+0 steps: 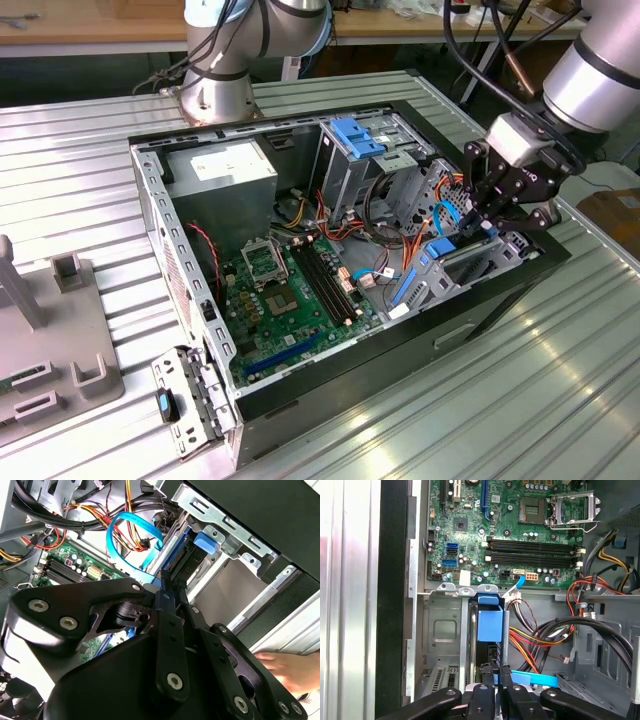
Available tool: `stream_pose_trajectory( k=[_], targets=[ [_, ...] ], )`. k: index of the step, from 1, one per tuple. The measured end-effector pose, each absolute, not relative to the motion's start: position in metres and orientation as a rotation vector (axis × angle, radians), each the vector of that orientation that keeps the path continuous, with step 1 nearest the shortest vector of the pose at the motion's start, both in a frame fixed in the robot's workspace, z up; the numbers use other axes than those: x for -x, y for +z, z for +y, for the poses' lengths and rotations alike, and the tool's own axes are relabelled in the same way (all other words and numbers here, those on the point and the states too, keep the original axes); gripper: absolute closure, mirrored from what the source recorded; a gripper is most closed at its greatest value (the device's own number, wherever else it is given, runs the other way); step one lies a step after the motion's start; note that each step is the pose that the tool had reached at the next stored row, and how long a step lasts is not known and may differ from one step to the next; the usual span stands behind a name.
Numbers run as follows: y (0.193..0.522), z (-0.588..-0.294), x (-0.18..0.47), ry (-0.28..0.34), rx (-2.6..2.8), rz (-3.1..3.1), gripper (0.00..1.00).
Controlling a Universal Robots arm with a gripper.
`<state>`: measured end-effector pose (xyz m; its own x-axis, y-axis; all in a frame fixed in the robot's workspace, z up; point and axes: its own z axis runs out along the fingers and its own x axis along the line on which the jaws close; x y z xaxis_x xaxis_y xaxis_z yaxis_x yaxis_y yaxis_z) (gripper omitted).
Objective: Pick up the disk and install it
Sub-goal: 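Insert the first disk wire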
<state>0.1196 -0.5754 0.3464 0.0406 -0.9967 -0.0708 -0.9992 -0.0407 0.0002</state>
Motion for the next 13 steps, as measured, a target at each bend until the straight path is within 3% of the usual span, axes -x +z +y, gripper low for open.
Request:
stream_pose_trajectory(
  k=[13],
  targets=[
    [0.3465, -0.5755, -0.1196, 0.083, 2.228, 2.14, 0.84]
  ],
)
